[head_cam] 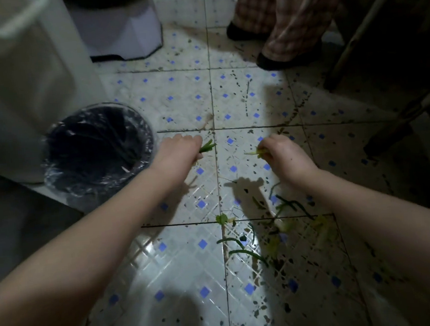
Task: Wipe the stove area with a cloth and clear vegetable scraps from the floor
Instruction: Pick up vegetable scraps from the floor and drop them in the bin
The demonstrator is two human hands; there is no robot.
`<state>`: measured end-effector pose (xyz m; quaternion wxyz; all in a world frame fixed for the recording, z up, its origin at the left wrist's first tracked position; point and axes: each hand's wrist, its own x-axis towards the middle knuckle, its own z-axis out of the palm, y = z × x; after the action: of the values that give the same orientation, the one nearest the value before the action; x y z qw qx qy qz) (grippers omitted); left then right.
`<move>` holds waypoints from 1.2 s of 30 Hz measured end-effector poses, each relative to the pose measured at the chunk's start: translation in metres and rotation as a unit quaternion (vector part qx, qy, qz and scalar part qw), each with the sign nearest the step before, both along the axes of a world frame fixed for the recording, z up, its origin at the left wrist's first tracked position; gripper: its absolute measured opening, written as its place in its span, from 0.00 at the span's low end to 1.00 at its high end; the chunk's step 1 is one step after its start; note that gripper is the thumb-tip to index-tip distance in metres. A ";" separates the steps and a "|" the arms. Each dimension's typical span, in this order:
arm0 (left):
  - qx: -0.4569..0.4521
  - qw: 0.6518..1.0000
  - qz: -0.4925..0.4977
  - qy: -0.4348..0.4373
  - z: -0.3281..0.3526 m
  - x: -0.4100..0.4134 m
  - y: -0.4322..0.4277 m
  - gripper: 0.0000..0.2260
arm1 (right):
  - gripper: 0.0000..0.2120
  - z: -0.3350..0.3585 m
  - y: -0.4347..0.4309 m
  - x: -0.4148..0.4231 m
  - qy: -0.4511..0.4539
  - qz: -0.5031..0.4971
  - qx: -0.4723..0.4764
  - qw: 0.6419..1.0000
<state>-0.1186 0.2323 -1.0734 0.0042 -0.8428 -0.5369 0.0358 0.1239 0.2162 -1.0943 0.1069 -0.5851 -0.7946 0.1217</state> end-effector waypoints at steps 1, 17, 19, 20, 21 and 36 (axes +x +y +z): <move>0.010 1.000 0.006 -0.010 0.006 -0.006 0.000 0.09 | 0.08 0.004 0.003 -0.004 0.002 0.003 0.005 1.000; 0.088 0.985 0.147 -0.020 0.069 -0.096 -0.024 0.09 | 0.08 0.030 0.014 -0.082 0.001 0.099 0.041 0.994; 0.092 0.982 0.163 -0.014 0.071 -0.108 -0.024 0.08 | 0.07 0.032 0.015 -0.089 0.011 0.105 0.044 0.993; 0.088 0.982 0.168 -0.005 0.071 -0.113 -0.025 0.08 | 0.07 0.033 0.015 -0.092 0.020 0.108 0.045 0.993; 0.082 0.982 0.172 0.003 0.070 -0.117 -0.026 0.07 | 0.07 0.033 0.016 -0.096 0.029 0.111 0.047 0.992; 0.025 0.975 0.202 0.087 0.046 -0.148 -0.061 0.20 | 0.06 0.056 0.033 -0.170 0.060 0.159 0.083 0.982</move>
<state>-0.2670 0.1716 -1.0270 0.0650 -0.7105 -0.6941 0.0959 -0.0459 0.2489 -1.0380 0.1817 -0.4322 -0.8770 0.1052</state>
